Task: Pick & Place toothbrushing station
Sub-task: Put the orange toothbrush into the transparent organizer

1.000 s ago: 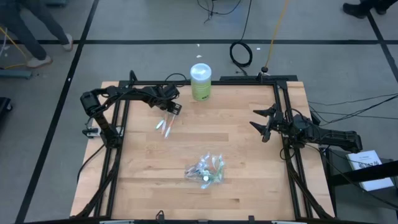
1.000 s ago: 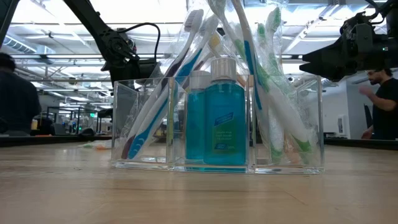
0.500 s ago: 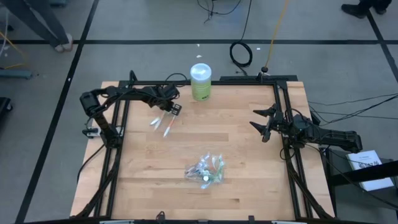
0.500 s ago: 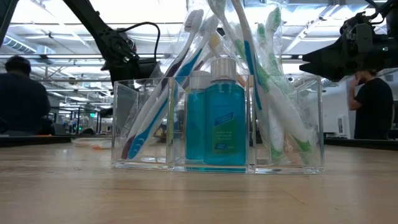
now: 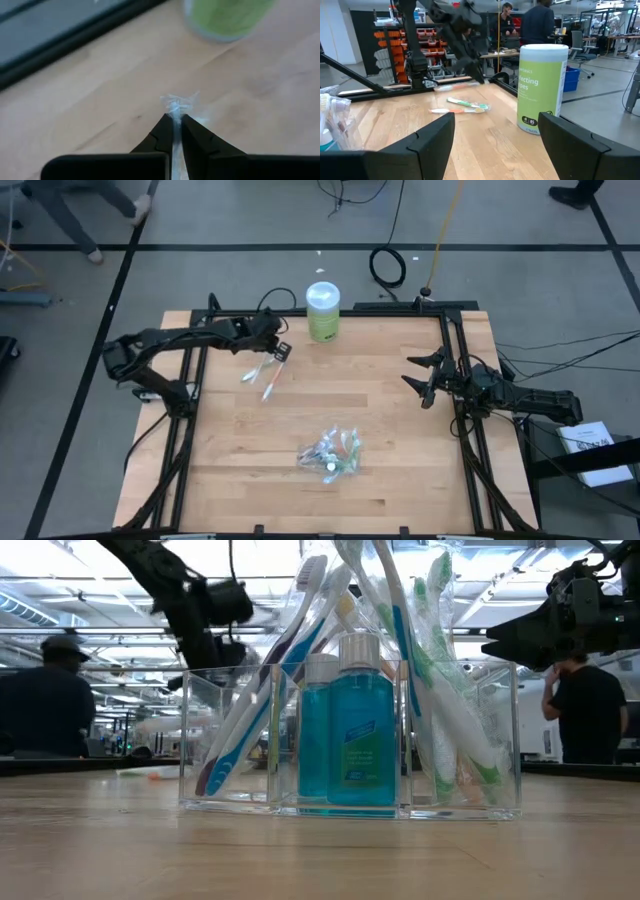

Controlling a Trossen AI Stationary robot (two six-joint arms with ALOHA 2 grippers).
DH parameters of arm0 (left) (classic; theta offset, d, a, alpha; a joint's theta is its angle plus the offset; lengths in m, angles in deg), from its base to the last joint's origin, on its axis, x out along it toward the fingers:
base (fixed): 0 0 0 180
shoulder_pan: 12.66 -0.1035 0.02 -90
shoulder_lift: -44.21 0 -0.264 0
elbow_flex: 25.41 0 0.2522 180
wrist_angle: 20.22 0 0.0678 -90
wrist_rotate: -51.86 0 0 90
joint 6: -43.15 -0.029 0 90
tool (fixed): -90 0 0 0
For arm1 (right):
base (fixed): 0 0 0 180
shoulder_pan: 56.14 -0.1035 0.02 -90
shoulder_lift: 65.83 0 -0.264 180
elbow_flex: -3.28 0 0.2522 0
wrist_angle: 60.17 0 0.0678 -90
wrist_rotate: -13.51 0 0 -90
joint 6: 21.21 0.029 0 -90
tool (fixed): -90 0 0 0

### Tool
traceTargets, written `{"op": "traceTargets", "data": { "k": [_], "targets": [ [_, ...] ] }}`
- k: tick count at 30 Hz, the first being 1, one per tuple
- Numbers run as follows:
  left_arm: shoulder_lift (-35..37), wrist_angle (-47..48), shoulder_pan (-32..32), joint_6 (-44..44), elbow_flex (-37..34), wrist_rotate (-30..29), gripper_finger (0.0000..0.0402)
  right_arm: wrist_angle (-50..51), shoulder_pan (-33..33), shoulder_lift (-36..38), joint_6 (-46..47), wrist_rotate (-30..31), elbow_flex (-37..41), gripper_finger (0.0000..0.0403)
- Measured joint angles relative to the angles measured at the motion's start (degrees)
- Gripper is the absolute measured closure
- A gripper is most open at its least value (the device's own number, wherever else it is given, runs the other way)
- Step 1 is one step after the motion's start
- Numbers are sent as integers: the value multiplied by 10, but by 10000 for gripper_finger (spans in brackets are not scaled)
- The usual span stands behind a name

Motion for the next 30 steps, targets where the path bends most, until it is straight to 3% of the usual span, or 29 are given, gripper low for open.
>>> {"op": "traceTargets", "data": {
  "k": [8, 16, 23, 30],
  "targets": [
    [117, -65, 113, -71, 0, 2, 385, 0, 0, 0, 0, 0, 0, 124],
    [198, -233, 325, -211, -2, -5, 397, 0, 0, 0, 0, 0, 0, 124],
    [184, -385, 506, -349, -2, -6, 395, 0, 0, 0, 0, 0, 0, 124],
    [92, -506, 576, -408, -2, 1, 398, 0, 0, 0, 0, 0, 0, 124]
  ]
}}
